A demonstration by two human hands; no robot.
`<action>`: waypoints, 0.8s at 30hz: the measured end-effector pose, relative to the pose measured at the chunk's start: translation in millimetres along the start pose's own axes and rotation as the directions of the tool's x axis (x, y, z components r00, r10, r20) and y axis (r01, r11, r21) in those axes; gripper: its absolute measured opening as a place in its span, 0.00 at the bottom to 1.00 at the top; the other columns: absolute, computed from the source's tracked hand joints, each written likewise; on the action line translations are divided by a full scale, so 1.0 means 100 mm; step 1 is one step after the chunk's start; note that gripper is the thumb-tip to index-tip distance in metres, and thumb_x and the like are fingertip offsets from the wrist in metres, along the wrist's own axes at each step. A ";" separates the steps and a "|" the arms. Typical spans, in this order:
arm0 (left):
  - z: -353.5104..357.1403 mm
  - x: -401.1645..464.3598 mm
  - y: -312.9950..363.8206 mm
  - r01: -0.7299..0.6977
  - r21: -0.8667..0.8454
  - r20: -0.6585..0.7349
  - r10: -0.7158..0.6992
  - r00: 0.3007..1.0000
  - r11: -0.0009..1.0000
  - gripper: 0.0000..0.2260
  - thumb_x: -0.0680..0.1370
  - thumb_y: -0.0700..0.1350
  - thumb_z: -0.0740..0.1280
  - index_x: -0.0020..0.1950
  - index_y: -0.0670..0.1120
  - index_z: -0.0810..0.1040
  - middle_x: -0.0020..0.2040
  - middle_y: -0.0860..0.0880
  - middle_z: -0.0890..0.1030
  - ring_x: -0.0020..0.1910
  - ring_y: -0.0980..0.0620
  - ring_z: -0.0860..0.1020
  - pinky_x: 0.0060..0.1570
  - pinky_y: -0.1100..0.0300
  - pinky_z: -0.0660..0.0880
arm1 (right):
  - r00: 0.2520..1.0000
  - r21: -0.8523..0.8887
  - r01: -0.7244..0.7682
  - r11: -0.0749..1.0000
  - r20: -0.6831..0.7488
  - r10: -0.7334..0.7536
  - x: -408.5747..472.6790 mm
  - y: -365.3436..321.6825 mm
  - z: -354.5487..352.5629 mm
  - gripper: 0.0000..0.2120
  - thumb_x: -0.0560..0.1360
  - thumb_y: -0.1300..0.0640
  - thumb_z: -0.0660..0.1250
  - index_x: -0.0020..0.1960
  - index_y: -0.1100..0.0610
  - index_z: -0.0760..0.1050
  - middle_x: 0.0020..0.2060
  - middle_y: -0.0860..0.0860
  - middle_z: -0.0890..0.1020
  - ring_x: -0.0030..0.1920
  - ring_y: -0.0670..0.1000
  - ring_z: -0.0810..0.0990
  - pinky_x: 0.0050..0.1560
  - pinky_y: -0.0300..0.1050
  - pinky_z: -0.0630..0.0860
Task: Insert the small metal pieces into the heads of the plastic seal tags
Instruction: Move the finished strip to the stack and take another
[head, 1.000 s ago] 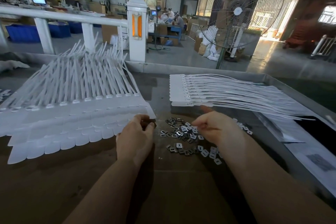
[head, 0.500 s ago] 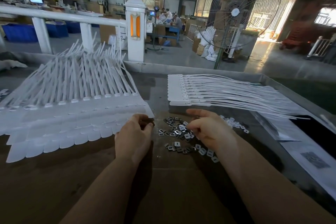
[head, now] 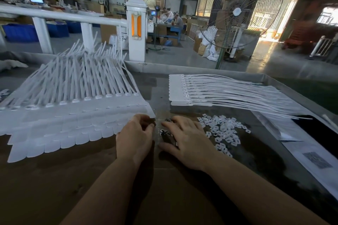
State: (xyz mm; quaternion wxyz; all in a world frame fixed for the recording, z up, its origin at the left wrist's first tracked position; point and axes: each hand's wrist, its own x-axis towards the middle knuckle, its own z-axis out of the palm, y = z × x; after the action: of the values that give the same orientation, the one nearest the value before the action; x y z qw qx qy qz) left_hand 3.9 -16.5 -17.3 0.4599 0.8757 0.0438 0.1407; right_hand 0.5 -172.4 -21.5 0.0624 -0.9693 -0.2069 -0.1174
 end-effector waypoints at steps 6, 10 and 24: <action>0.00 -0.01 0.00 -0.007 0.014 0.010 0.007 1.000 1.000 0.10 0.77 0.47 0.65 0.57 0.51 0.75 0.43 0.57 0.74 0.52 0.51 0.77 0.58 0.46 0.71 | 0.997 -0.092 -0.053 0.994 -0.054 0.048 0.14 0.19 -0.02 0.25 0.77 0.37 0.50 0.71 0.45 0.61 0.69 0.50 0.65 0.70 0.50 0.61 0.69 0.50 0.55; 0.00 -0.01 -0.01 -0.012 0.014 0.017 0.012 1.000 1.000 0.09 0.77 0.47 0.65 0.56 0.51 0.75 0.42 0.57 0.74 0.51 0.50 0.77 0.58 0.46 0.71 | 0.991 -0.049 -0.089 0.995 -0.108 0.083 0.06 0.30 -0.09 0.23 0.79 0.42 0.48 0.72 0.46 0.60 0.68 0.49 0.67 0.69 0.50 0.63 0.67 0.47 0.56; 0.00 -0.01 -0.01 -0.009 -0.039 -0.011 0.008 1.000 0.999 0.10 0.76 0.45 0.66 0.57 0.50 0.75 0.43 0.54 0.77 0.50 0.49 0.78 0.57 0.45 0.72 | 0.994 -0.177 -0.045 0.983 -0.103 0.027 -0.06 0.48 -0.18 0.20 0.80 0.44 0.50 0.65 0.49 0.72 0.64 0.49 0.72 0.65 0.48 0.67 0.64 0.44 0.59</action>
State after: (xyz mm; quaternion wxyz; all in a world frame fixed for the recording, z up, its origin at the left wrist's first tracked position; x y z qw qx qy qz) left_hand 2.6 -16.7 -18.4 0.4759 0.8660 0.0399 0.1481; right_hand 11.6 -221.3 -8.8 -0.0127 -0.9674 -0.1746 -0.1829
